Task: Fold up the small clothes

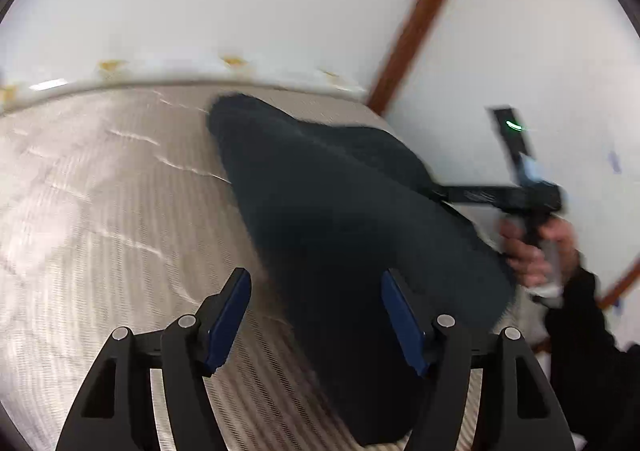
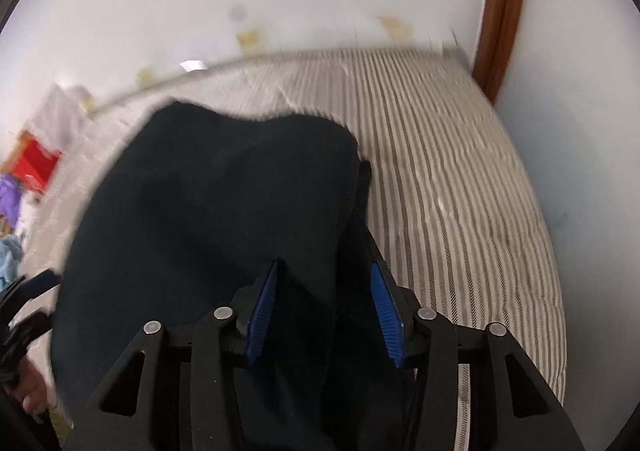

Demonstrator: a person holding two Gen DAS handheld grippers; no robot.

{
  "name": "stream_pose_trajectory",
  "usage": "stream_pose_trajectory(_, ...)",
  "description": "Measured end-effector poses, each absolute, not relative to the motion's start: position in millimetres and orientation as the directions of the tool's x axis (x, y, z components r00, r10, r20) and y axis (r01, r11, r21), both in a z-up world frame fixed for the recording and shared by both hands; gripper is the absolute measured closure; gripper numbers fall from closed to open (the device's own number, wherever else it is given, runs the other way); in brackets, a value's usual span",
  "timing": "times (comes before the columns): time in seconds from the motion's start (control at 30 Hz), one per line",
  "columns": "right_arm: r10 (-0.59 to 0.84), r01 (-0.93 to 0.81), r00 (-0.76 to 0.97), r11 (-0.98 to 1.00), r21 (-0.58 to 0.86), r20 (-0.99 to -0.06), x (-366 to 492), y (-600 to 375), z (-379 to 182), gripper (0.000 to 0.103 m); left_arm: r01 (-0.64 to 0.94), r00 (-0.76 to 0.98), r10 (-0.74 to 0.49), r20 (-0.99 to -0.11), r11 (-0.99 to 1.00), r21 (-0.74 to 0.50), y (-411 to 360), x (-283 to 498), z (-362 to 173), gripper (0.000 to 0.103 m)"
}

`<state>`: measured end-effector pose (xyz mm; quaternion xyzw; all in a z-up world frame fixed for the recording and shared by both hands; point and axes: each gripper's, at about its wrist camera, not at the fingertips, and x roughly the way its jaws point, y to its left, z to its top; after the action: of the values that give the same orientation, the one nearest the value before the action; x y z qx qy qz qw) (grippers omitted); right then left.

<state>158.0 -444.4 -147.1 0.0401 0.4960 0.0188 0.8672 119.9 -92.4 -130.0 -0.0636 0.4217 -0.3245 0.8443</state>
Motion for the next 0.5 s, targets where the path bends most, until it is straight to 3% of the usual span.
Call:
stream_pose_trajectory(0.07, 0.129, -0.059, 0.509, 0.992, 0.115, -0.851, 154.2, -441.2, -146.3, 0.095, 0.521, 0.407, -0.607, -0.682, 0.768, -0.373, -98.3, 118.2, -133.4, 0.037)
stream_pose_trajectory(0.17, 0.095, -0.121, 0.631, 0.992, 0.024, -0.77, 138.1, -435.6, -122.5, 0.096, 0.536, 0.406, -0.59, -0.698, 0.772, -0.341, -102.9, 113.3, -138.1, 0.037)
stream_pose_trajectory(0.23, 0.125, -0.122, 0.685, 0.991, 0.057, -0.718, 129.4, -448.1, -107.7, 0.097, 0.538, 0.396, -0.605, -0.691, 0.762, -0.36, -101.4, 110.2, -139.2, 0.037)
stream_pose_trajectory(0.33, 0.128, -0.067, 0.622, 0.992, 0.11, -0.772, 144.0, -462.2, -122.2, 0.097, 0.556, 0.393, -0.601, -0.696, 0.758, -0.34, -105.7, 101.8, -140.0, 0.037)
stream_pose_trajectory(0.4, 0.069, -0.066, 0.566, 0.997, 0.039, -0.822, 152.8, -451.9, -145.0, 0.097, 0.571, 0.403, -0.584, -0.705, 0.763, -0.305, -111.7, 91.9, -139.8, 0.037)
stream_pose_trajectory(0.5, 0.015, -0.052, 0.592, 0.998, -0.019, -0.806, 141.7, -444.7, -144.6, 0.091, 0.583, 0.41, -0.563, -0.717, 0.767, -0.268, -117.4, 76.5, -139.1, 0.037)
